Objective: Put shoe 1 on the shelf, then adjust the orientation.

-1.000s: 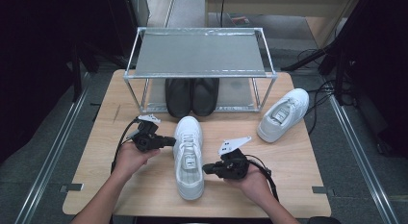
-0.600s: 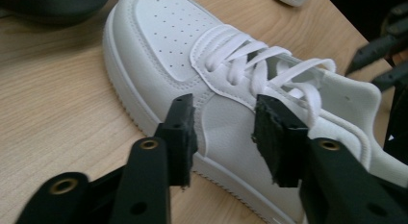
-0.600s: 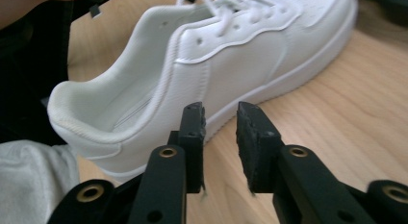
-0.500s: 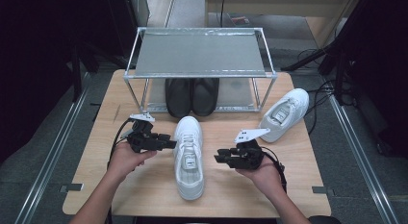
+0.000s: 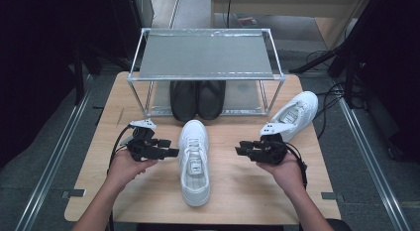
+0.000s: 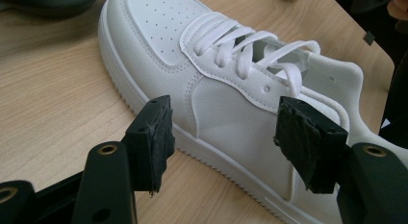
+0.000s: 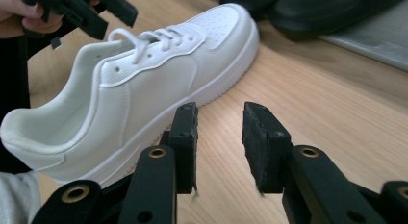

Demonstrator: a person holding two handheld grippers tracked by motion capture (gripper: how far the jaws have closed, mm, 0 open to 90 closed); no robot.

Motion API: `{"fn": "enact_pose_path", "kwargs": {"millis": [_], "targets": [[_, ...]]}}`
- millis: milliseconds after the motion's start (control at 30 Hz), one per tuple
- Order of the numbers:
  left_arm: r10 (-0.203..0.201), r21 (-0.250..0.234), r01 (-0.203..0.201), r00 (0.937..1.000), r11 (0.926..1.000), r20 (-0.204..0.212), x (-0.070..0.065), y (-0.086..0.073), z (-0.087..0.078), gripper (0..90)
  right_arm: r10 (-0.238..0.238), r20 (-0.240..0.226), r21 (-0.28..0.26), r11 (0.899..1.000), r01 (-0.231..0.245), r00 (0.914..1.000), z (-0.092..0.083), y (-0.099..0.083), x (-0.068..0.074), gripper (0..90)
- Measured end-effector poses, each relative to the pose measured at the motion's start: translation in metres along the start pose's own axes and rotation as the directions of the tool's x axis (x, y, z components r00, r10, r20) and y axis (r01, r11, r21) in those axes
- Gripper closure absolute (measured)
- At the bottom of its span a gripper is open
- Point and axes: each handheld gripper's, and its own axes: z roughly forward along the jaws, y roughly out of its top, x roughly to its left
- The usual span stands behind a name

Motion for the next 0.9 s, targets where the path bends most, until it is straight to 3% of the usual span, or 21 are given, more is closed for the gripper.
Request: {"fn": "enact_pose_path", "kwargs": {"millis": [300, 567, 900], "targets": [[0.003, 0.009, -0.003, 1.0, 1.0, -0.005, -0.001, -0.004, 0.0, 38.0, 0.044, 0.068, -0.04, 0.998, -0.042, 0.9967, -0.022, 0.003, -0.028, 67.2], [0.01, 0.028, -0.01, 0.9999, 0.9996, 0.0, -0.003, -0.005, 0.003, 37.8, 0.095, 0.125, -0.077, 0.993, -0.086, 0.9876, -0.041, 0.003, -0.052, 66.7], [0.016, 0.042, -0.017, 0.9999, 0.999, 0.005, -0.004, -0.006, 0.008, 37.7, 0.12, 0.186, -0.079, 0.991, -0.107, 0.9752, -0.053, 0.004, -0.073, 65.2]]}}
